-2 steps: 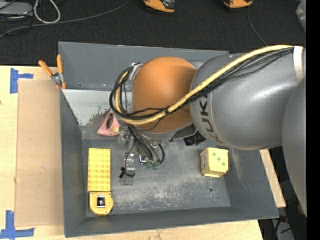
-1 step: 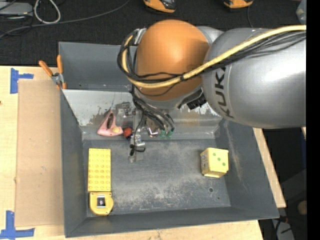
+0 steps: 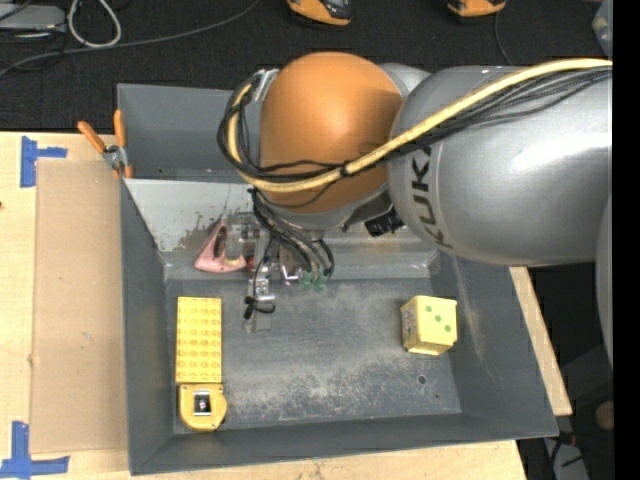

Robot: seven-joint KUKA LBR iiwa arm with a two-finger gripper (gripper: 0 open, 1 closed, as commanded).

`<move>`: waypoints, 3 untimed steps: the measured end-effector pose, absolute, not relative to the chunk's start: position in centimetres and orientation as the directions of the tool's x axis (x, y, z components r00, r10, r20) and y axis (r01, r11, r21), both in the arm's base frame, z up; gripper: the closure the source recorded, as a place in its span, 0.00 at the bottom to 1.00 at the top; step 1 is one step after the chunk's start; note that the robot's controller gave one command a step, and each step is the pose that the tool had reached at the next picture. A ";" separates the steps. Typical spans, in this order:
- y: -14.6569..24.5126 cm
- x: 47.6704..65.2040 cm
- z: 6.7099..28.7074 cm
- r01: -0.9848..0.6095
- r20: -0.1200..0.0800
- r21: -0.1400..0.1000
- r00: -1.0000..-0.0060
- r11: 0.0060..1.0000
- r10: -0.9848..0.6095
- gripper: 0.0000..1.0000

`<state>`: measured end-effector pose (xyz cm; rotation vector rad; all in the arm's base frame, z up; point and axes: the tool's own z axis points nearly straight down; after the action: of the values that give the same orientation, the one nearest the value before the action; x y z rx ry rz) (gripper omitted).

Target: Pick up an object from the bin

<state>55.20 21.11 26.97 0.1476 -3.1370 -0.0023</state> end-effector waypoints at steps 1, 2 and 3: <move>21.7 54.3 25.1 -0.048 0.002 0.002 -0.999 0.999 -0.048 0.00; 16.9 55.8 25.6 -0.238 0.000 0.003 -0.971 0.971 -0.238 0.00; 20.9 55.7 21.9 -0.065 0.001 0.004 -0.998 0.998 -0.065 0.00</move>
Offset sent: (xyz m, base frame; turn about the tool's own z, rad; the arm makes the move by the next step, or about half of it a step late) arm 0.0074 -0.0444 -0.0119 -0.1500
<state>55.71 20.87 21.90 0.1022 -3.1384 -0.0055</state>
